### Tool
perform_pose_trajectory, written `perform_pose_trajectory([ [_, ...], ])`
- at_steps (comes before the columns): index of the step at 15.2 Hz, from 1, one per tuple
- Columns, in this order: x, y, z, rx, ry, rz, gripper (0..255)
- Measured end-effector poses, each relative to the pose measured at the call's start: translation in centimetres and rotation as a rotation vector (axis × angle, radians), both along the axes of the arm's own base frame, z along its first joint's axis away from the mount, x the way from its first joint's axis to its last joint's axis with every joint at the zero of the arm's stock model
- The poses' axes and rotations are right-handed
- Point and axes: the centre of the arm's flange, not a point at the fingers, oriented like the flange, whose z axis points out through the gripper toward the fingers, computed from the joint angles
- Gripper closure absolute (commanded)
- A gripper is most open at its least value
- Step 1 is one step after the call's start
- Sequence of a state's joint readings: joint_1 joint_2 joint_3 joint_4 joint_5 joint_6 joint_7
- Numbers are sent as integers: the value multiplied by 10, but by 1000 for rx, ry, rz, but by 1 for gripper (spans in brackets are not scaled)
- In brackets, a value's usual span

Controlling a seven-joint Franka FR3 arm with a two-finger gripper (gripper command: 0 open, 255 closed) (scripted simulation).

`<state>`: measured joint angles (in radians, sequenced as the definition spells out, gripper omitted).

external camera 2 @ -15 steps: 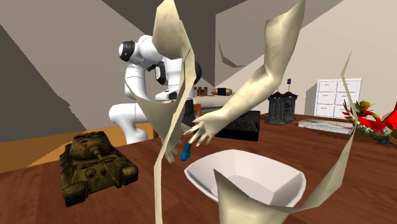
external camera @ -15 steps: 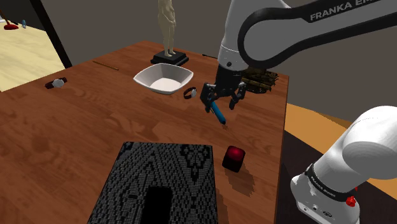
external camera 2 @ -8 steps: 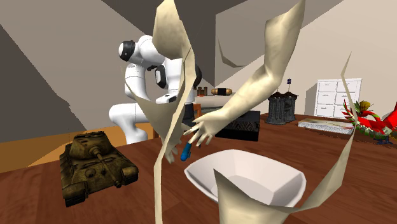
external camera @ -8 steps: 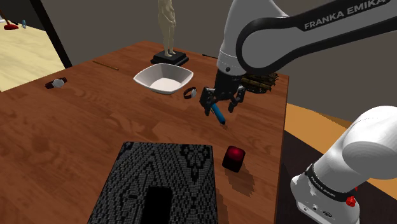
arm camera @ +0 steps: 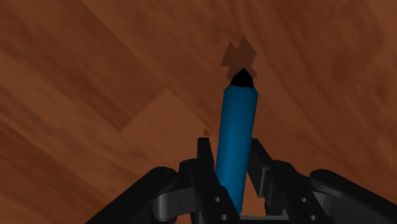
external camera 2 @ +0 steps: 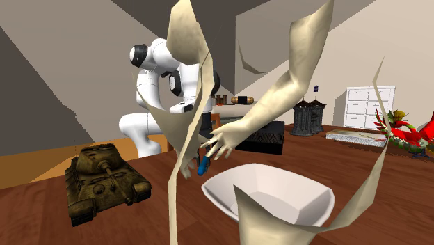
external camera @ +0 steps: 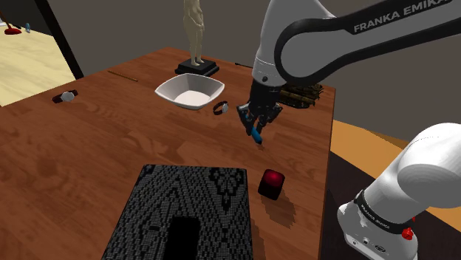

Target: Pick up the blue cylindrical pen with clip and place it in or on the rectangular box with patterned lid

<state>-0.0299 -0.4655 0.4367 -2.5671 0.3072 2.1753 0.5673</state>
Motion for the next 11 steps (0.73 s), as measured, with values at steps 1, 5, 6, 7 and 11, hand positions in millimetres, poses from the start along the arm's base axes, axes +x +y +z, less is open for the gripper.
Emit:
perform_pose_trajectory([
  [1,0,1,0,1,-2,1,255],
  [5,-1,2,1,2,0,3,255],
  [6,-1,2,4,2,1,4,255],
  [7,-1,3,8,2,2,4,255],
  [11,-2,2,29,2,2,5,255],
])
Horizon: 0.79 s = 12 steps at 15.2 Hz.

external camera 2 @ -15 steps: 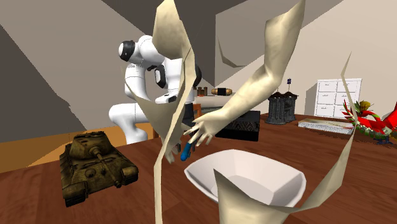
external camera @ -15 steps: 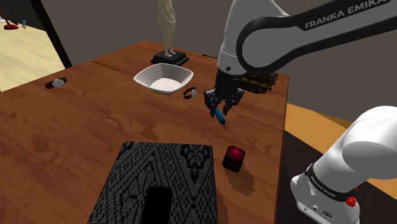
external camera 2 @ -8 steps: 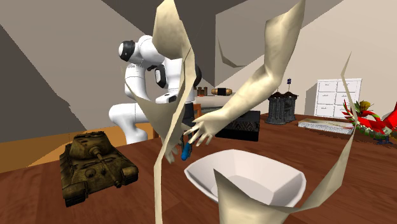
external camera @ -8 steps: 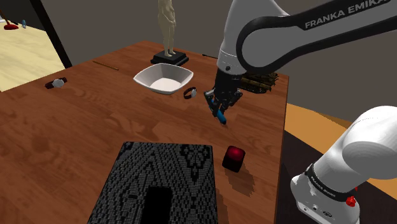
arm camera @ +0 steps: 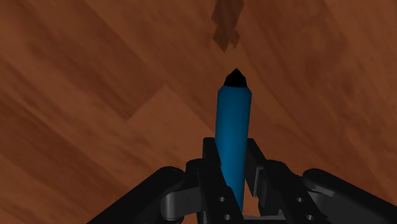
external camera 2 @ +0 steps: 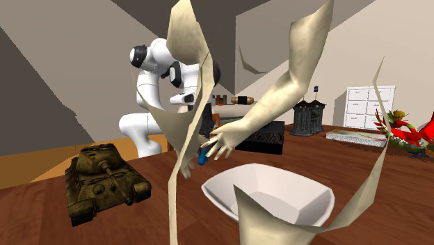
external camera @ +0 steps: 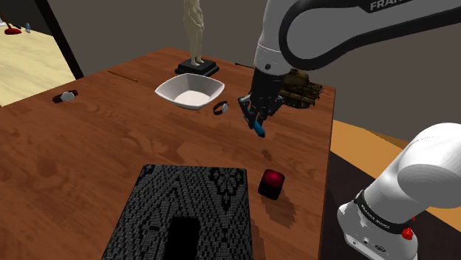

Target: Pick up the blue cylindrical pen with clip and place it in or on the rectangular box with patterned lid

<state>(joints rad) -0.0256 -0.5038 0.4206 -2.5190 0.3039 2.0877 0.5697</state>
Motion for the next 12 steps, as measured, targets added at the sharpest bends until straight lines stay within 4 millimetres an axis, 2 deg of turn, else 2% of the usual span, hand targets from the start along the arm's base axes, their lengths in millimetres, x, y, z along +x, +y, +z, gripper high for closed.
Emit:
perform_pose_trajectory([
  [12,2,0,62,0,0,0,255],
])
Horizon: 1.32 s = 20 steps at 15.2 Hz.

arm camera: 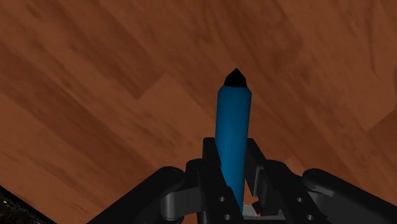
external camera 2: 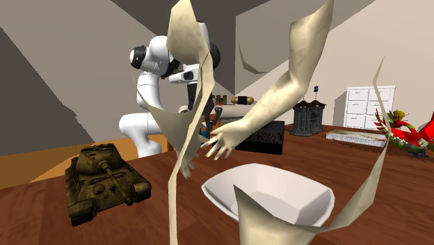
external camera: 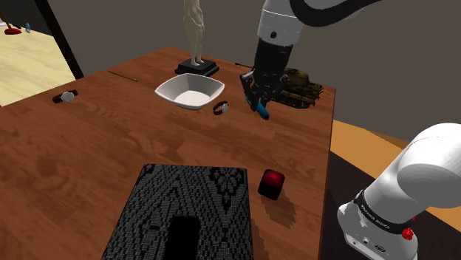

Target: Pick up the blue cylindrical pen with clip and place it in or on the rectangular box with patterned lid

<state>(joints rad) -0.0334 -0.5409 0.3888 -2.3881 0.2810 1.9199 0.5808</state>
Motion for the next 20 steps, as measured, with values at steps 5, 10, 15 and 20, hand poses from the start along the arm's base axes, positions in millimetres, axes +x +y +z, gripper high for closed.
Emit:
perform_pose_trajectory([
  [5,1,0,27,0,0,0,255],
  [10,0,1,54,0,0,0,255],
  [15,-21,35,63,0,0,1,255],
  [20,-54,90,67,-1,0,1,255],
])
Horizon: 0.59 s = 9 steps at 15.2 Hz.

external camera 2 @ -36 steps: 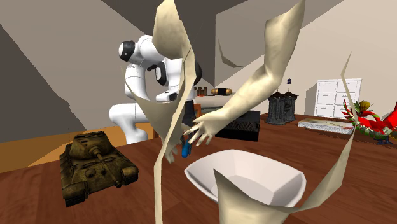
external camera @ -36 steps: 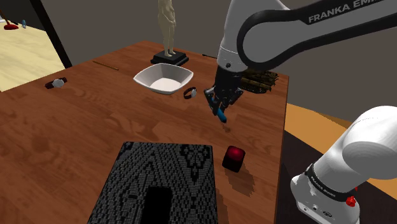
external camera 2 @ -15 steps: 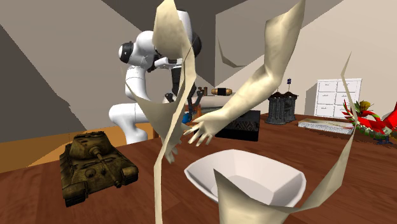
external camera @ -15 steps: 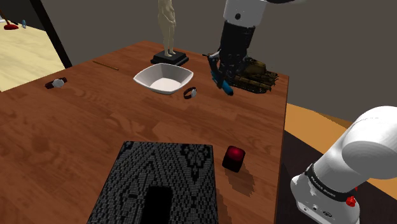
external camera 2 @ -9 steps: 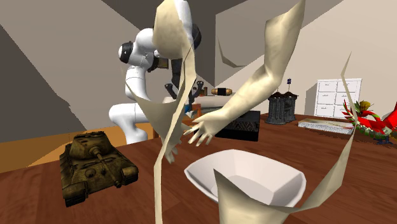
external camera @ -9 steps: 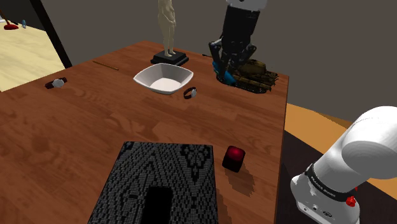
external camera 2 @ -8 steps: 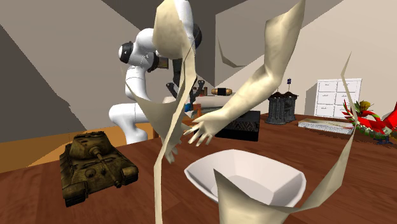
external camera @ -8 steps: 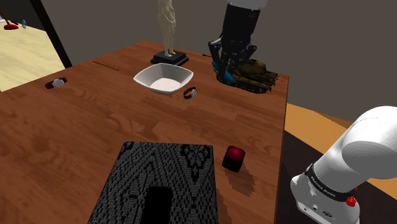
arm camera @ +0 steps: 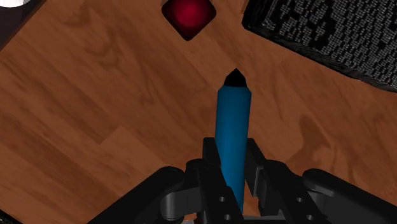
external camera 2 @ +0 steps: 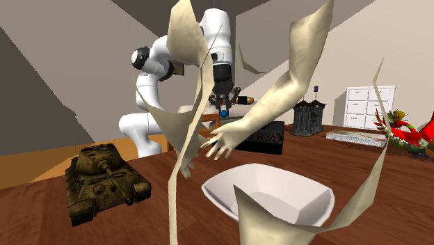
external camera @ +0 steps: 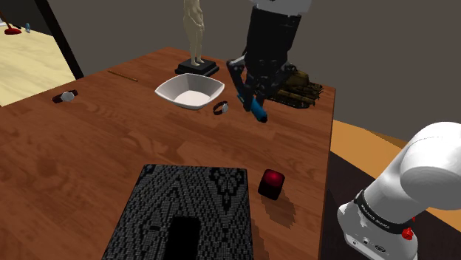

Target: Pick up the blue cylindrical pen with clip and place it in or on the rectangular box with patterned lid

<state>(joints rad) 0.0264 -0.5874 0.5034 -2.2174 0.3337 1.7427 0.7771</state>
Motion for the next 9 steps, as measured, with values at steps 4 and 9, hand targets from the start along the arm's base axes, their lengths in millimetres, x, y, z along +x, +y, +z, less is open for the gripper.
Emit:
perform_pose_trajectory([
  [4,-27,46,-4,0,0,0,255],
  [9,-60,103,1,0,0,0,255],
])
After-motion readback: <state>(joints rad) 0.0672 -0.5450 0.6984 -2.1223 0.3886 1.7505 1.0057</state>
